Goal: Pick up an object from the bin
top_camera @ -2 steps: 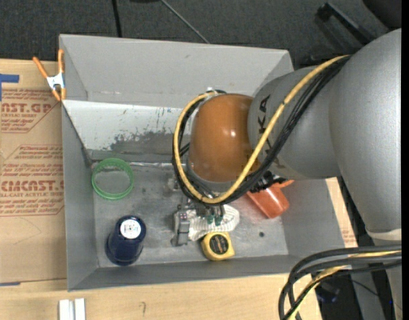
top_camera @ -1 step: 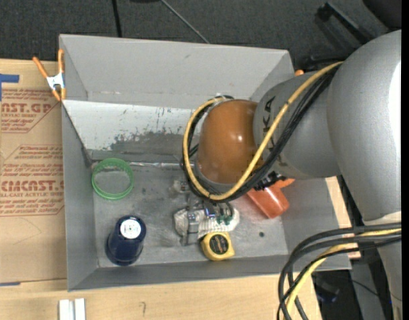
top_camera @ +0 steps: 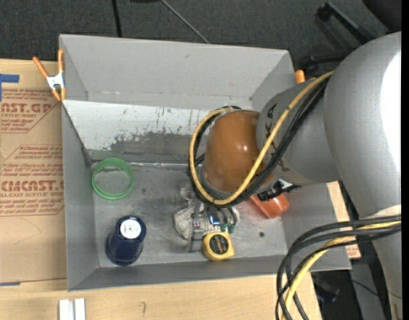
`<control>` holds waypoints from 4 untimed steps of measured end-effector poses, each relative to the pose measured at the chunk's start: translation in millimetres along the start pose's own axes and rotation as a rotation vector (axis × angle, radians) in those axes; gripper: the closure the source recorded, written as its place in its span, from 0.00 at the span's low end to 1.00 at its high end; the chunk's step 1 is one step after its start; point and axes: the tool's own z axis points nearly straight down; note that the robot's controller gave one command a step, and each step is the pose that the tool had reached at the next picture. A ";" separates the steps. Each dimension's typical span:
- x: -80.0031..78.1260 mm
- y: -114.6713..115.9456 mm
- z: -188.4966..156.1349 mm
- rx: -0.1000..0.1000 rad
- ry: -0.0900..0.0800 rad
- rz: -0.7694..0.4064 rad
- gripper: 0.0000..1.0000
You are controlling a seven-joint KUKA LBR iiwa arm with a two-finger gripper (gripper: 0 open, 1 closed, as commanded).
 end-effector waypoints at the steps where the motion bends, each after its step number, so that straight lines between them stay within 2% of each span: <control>1: 21.6 -39.9 12.4 -0.002 -0.006 -0.038 1.00; 2: 21.6 -39.9 12.4 -0.002 -0.006 -0.038 1.00; 3: -72.4 -15.7 -11.5 -0.003 -0.006 0.282 1.00; 4: -72.3 -15.8 -11.4 -0.003 -0.006 0.283 1.00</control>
Offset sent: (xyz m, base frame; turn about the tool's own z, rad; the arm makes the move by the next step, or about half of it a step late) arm 0.0000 0.0000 0.0000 0.0000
